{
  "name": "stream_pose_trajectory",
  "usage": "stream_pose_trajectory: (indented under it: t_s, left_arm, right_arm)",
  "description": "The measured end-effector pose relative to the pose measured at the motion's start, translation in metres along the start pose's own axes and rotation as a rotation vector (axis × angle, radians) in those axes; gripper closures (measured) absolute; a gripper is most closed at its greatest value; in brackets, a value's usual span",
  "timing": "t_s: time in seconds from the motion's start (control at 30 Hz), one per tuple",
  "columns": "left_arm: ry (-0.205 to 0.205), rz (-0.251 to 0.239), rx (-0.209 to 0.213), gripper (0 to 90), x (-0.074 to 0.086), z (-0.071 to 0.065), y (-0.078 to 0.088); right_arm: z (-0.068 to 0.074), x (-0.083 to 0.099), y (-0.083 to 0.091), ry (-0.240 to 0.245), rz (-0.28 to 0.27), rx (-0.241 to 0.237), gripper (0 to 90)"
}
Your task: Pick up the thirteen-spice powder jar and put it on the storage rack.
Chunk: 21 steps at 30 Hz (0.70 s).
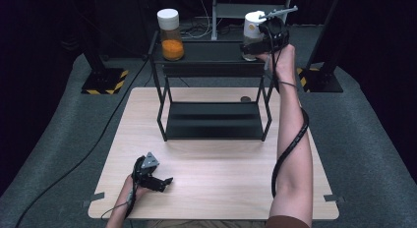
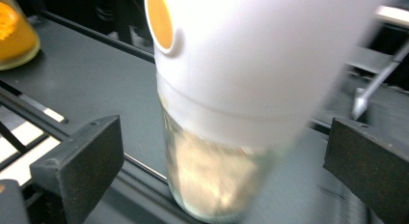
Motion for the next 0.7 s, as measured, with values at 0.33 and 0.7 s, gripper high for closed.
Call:
stream_pose_trajectory:
  t_s: [0.33,0.7]
  left_arm:
    - [-0.001,-0.001,-0.002,0.4,0.0,0.0,0.0]
    - [0.002,-0.002,-0.001,0.4,0.0,0.0,0.0]
  right_arm:
    - [0.017,0.028,0.04,0.131,0.064,-0.027,0.0]
    - [0.041,0.133,0.077,0.155,0.075,-0.05,0.0]
Point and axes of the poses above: each handheld gripper's, and its own axes: y roughly backward along the jaws, x roughly out of its underside, z roughly to its left, the point moved 8 cm from there along -y, roughly forward along the jaws, and after that the axes turned 11 degrees about y, right-handed, at the moved point
